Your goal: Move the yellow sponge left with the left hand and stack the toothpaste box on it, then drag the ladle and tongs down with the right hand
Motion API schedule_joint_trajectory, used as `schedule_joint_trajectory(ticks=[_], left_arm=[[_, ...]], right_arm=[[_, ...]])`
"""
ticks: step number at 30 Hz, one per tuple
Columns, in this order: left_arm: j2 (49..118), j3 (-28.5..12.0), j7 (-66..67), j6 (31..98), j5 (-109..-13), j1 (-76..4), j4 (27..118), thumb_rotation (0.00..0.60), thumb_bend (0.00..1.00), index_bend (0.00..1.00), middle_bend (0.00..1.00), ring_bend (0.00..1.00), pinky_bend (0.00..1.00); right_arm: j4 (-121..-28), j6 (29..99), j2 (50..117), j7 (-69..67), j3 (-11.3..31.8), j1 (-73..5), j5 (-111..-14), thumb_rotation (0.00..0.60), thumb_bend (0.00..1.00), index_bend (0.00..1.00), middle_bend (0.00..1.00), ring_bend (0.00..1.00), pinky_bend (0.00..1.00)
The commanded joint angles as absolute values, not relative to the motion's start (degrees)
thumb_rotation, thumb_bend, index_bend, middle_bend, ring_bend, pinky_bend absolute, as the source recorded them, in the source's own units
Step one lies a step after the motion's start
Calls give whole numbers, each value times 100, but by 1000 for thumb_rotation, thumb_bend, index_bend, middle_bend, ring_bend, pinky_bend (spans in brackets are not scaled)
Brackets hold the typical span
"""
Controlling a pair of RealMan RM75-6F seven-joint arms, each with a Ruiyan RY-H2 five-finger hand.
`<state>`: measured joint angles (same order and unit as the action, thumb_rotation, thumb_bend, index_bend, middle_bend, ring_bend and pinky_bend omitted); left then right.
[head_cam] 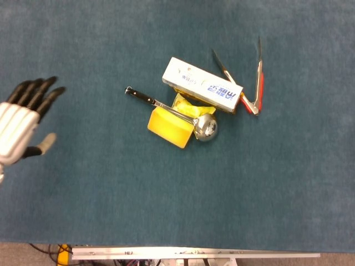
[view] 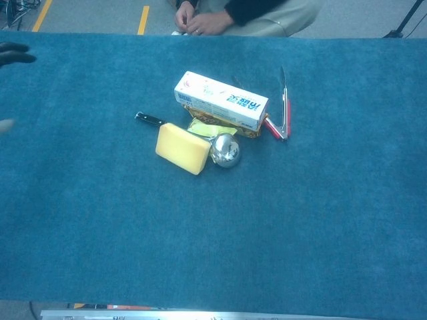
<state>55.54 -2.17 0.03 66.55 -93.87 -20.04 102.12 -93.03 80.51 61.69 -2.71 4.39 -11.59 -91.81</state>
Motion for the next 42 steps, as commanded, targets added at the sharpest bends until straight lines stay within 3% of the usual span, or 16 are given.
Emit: schedule_joint_trajectory(ticks=[1,11,23,42], left_arm=[[5701,-318,-139,6343,-9542,-2362,10098,600,347,71,3,0,85],[6208,-498,-34,5336,-9541,-3348,9911,600,342,161,93,44,85],[6906,-704,64,4223,-8865,-4299,9470,600,342,161,77,45,85],[7562,-496,180,3779,-8122,-4701,8898,600,342,163,78,45,85]], right_arm=[[-9325,8054,6172,-255,429,-1165,-9184,600,36,198,335,266,279],[-9301,8137,6147,-294,358,-1104,-9180,600,36,198,335,265,279],[-9085,8082,6200,-467,337,-1100,-9055,600,36,198,335,266,279],[-8914,8095,6192,-655,317,-1059,-8956,600,36,198,335,266,280]])
